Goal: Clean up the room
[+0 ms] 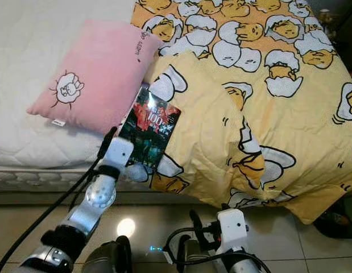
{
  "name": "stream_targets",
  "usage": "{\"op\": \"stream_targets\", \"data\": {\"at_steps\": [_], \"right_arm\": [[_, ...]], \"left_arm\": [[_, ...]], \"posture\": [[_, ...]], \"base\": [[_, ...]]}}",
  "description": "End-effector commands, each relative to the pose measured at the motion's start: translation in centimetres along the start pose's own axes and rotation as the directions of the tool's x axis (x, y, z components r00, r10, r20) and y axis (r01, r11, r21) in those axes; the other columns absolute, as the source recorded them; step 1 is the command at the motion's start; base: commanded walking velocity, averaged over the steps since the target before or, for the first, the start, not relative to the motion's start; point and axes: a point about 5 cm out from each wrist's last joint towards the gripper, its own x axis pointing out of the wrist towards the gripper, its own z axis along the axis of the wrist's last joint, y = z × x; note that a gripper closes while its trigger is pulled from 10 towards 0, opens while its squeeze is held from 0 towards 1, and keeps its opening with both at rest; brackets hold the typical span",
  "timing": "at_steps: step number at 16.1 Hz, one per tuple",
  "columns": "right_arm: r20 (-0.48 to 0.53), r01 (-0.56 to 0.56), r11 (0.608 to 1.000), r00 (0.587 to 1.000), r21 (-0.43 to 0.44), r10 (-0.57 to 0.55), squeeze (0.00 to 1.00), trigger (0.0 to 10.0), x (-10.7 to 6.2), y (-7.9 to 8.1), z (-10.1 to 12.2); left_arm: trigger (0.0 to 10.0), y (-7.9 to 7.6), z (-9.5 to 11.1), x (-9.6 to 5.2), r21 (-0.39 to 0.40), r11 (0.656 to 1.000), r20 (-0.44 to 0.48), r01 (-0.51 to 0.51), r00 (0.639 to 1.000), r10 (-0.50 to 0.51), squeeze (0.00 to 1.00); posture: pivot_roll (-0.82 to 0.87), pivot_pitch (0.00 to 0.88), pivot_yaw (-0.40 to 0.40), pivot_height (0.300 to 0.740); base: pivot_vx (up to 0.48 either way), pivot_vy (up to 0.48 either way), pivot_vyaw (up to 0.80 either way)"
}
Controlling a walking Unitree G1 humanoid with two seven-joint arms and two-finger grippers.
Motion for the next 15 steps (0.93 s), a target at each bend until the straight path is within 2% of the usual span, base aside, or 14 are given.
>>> {"op": "stream_targets", "data": {"at_steps": [1, 4, 6, 12, 15], "right_arm": [[-0.022, 0.005, 1.0, 1.0, -0.007, -0.006, 0.0, 10.0, -0.4, -0.1, -0.2], [-0.022, 0.004, 1.0, 1.0, -0.006, -0.004, 0.0, 10.0, -0.4, -0.1, -0.2], [-0.022, 0.002, 1.0, 1.0, -0.006, -0.002, 0.0, 10.0, -0.4, -0.1, -0.1], [-0.026, 0.001, 1.0, 1.0, -0.004, -0.001, 0.0, 10.0, -0.4, 0.0, -0.2], [-0.025, -0.001, 1.0, 1.0, -0.003, 0.001, 0.0, 10.0, -0.5, 0.1, -0.2]], "left_arm": [[10.0, 0.0, -0.1, -0.2, 0.001, 1.0, -0.005, 0.002, 1.0, -0.002, 0.0], [10.0, 0.3, -0.6, -0.4, 0.005, 1.0, -0.034, -0.004, 0.999, 0.004, 0.0], [10.0, -0.1, -1.0, -0.5, -0.04, 0.999, -0.068, 0.014, 0.998, -0.017, 0.0], [10.0, -0.6, -1.8, -0.9, -0.076, 0.997, -0.13, 0.034, 0.991, -0.043, 0.0], [10.0, -0.9, -2.4, -1.3, -0.128, 0.991, -0.182, 0.039, 0.981, -0.062, 0.0]], "posture": [[-0.2, 0.248, -0.024, 0.74], [-0.2, 0.249, -0.025, 0.74], [-0.2, 0.249, -0.025, 0.74], [-0.2, 0.252, -0.024, 0.74], [-0.2, 0.253, -0.024, 0.74]], "base": [[0.0, 0.0, 0.0], [0.0, 0.0, 0.0], [0.0, 0.0, 0.0], [0.0, 0.0, 0.0], [0.0, 0.0, 0.0]]}}
